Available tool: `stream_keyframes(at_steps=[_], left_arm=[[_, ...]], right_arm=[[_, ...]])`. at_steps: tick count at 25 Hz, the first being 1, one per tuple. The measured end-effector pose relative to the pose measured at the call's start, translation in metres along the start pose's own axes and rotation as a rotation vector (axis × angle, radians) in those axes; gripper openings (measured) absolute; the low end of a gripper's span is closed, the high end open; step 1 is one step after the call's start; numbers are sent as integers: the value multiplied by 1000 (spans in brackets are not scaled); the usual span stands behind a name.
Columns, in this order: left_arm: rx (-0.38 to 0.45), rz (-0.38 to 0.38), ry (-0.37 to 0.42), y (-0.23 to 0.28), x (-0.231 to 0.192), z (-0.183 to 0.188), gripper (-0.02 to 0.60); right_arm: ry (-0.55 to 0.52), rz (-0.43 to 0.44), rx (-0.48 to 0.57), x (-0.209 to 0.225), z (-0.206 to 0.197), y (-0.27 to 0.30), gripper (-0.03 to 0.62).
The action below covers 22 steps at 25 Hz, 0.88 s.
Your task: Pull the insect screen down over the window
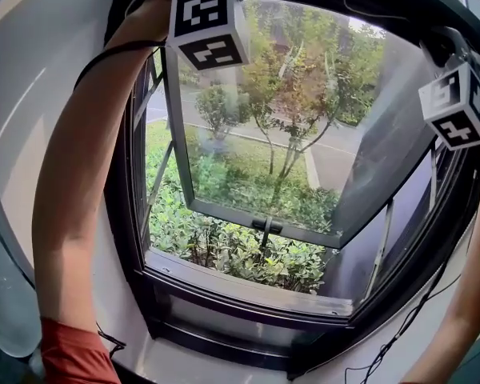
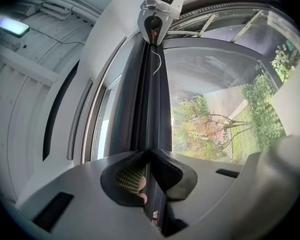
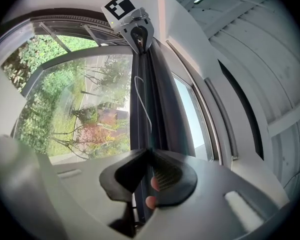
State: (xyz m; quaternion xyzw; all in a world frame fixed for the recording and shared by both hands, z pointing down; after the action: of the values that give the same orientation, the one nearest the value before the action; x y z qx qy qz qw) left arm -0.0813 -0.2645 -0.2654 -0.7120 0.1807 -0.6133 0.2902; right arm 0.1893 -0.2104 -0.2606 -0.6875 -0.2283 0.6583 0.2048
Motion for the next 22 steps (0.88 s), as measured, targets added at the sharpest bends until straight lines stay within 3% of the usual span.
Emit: stream_keyframes(at_steps=[6,13,22], left_arm=[[-27,-6,9,-6,-5,-3,37],[-28,-7,23,-16,-6,-5,32],[-14,-81,43,-30,22,-3,29]], right_arm=[[-25,-22,-16,-1,1,-2,40],[-47,10,-27,-9,0,-7,34],[-52,20,-6,-27,-1,-28,32]])
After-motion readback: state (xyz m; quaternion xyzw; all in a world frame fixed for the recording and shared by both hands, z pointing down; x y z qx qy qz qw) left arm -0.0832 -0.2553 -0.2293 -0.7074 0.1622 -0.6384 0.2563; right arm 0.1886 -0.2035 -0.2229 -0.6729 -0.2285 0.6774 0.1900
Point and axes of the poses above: the fingertips, and each gripper's own axes: y forward along the fingers, x to its right, z out of its top, the point moved 1 cm from there along -y, backward along the fingers, and after that the axes turned 6 degrees about -x, right-handed, at the moved point
